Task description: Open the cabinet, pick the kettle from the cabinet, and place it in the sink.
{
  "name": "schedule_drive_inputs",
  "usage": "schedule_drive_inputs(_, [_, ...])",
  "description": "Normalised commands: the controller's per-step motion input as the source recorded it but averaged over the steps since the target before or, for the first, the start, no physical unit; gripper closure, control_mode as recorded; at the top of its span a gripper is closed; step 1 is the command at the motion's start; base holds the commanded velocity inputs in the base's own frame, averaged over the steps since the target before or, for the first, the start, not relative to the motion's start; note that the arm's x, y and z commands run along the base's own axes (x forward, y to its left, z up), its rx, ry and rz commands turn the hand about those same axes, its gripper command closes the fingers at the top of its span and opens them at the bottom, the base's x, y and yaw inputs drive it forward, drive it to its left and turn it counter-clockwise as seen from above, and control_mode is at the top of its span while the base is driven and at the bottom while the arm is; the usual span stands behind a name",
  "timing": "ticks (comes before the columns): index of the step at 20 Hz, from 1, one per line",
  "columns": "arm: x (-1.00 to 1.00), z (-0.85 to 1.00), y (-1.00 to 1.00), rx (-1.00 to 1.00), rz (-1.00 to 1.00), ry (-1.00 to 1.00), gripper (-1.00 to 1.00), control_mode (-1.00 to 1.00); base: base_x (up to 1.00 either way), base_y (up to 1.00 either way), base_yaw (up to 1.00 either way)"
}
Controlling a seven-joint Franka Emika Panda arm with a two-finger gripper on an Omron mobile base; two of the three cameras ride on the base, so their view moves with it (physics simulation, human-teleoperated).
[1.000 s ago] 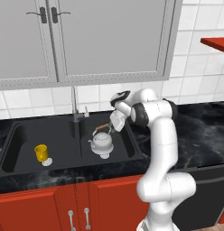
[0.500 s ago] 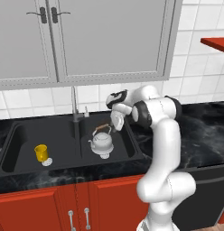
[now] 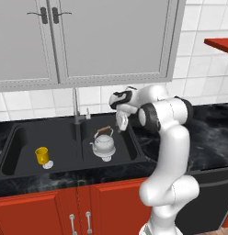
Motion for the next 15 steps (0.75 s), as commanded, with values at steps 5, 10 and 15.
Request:
schedule_drive_inputs(5, [-0.38, 0.41, -0.09, 0.0, -0.05, 0.0, -1.0, -1.0, 0.0, 0.0, 0.0])
schedule_drive_inputs(10, [-0.37, 0.37, -0.02, -0.06, -0.12, -0.01, -1.0, -1.0, 0.0, 0.0, 0.0])
schedule_drive_inputs(15, [-0.36, 0.32, 0.0, -0.04, -0.34, 0.01, -1.0, -1.0, 0.0, 0.0, 0.0])
